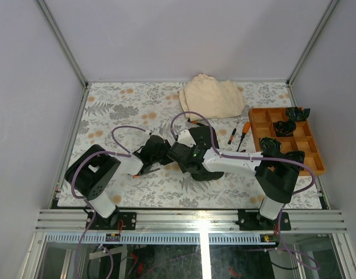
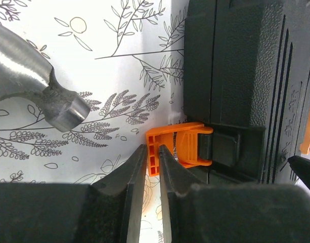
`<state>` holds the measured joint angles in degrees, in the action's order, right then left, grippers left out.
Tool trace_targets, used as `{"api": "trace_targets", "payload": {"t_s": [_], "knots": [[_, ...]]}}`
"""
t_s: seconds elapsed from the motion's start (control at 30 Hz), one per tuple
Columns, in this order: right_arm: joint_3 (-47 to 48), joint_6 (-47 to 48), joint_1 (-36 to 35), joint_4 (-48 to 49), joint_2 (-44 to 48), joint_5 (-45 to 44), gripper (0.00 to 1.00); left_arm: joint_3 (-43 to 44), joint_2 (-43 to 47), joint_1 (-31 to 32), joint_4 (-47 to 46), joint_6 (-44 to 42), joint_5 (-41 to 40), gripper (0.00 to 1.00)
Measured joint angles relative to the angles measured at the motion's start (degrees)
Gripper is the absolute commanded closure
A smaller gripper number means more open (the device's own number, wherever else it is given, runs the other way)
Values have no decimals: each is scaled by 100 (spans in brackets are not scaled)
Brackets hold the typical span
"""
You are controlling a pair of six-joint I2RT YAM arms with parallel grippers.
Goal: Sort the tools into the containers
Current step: Open the storage box at the center of the board.
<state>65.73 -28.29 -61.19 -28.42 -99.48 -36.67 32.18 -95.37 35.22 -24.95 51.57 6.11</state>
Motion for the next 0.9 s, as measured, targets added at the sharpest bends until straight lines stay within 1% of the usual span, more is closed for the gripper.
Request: {"api": "trace_targets", "payload": {"t_s": [0.23, 0.6, 0.67, 0.77, 0.9], "knots": [[4, -76, 0, -199, 90, -166, 6, 0, -101, 4, -173, 31, -2, 86], [2, -83, 7, -610, 1226, -345, 6, 24, -175, 7, -271, 46, -7, 87], [-31, -83, 24, -649, 1401, -376, 5, 26, -175, 7, -267, 44, -13, 87], [-190, -55, 79, -638, 1655, -378, 1, 28, -173, 7, -262, 44, -17, 87], [-295, 26, 114, -538, 1725, -254, 1, 59, -173, 7, -223, 42, -37, 87]]}}
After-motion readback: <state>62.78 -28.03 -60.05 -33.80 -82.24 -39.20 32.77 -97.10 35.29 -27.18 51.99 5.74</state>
